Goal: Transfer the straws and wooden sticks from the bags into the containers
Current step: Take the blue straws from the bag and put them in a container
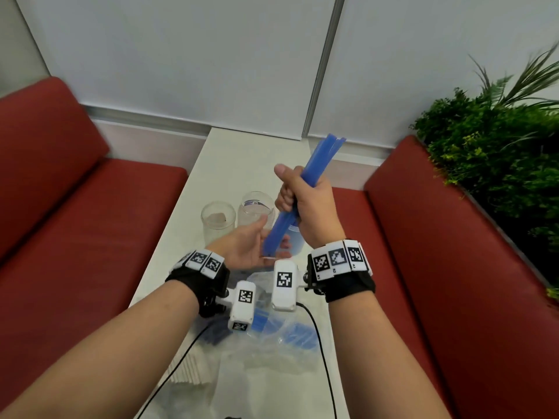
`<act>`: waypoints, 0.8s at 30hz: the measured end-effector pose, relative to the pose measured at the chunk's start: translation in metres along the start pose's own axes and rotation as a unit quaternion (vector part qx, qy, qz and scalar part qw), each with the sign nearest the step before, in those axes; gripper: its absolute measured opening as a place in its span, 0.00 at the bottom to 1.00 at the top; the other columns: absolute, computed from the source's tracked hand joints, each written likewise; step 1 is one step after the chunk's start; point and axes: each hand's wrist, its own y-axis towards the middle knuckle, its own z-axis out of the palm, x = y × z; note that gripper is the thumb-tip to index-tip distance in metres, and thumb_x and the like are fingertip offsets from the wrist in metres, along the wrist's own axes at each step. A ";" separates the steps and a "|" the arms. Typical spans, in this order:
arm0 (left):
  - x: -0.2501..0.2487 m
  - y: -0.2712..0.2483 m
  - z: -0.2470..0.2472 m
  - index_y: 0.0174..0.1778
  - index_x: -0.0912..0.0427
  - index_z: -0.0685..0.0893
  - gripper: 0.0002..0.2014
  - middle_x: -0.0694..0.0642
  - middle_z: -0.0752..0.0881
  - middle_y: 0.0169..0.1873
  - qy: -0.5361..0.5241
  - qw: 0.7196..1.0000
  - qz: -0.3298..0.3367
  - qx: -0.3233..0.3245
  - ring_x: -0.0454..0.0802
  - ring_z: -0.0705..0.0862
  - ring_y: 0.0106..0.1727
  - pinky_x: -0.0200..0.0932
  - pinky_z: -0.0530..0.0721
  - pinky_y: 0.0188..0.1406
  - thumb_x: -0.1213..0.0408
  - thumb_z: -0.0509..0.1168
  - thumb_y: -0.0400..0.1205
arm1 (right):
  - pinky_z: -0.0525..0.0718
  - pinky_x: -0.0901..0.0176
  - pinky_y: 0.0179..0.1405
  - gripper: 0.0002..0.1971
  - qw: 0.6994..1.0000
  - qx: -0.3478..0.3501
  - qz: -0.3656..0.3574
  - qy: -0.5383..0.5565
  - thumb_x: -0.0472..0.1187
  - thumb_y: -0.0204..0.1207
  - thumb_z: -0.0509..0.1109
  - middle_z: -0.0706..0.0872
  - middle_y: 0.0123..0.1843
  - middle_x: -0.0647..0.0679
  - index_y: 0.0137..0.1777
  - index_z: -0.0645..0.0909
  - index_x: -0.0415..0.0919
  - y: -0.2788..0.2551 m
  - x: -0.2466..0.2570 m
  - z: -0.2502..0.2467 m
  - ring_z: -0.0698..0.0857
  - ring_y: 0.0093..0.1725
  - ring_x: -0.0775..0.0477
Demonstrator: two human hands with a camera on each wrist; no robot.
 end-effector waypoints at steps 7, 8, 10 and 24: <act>0.021 0.010 0.004 0.41 0.69 0.91 0.20 0.61 0.89 0.40 -0.165 0.985 -0.008 0.041 0.53 0.90 0.35 0.38 0.86 0.22 0.56 0.63 0.85 | 0.81 0.61 0.41 0.18 0.997 0.002 -0.012 -0.070 0.40 0.77 0.79 0.75 0.27 0.45 0.29 0.75 0.46 -0.008 -0.008 -0.006 0.75 0.29 0.48; 0.022 0.011 0.003 0.40 0.68 0.91 0.19 0.60 0.88 0.39 -0.169 0.985 -0.012 0.039 0.51 0.88 0.31 0.35 0.83 0.17 0.57 0.62 0.85 | 0.82 0.62 0.42 0.16 0.997 0.008 -0.013 -0.081 0.41 0.76 0.79 0.77 0.28 0.45 0.31 0.77 0.46 -0.009 -0.009 -0.007 0.77 0.31 0.49; 0.023 0.014 0.000 0.38 0.66 0.87 0.17 0.58 0.84 0.36 -0.184 0.982 -0.028 0.025 0.47 0.83 0.25 0.31 0.72 0.09 0.58 0.63 0.84 | 0.82 0.64 0.43 0.14 0.994 0.019 -0.012 -0.103 0.41 0.77 0.79 0.79 0.31 0.44 0.33 0.78 0.45 -0.008 -0.009 -0.009 0.79 0.33 0.51; 0.036 0.051 -0.027 0.39 0.63 0.78 0.13 0.56 0.76 0.24 -0.017 0.985 0.006 -0.173 0.44 0.69 0.17 0.33 0.63 0.12 0.62 0.57 0.88 | 0.93 0.47 0.55 0.02 0.912 0.084 0.194 -0.350 0.35 0.74 0.77 0.94 0.43 0.38 0.43 0.91 0.36 0.025 0.017 -0.066 0.94 0.40 0.38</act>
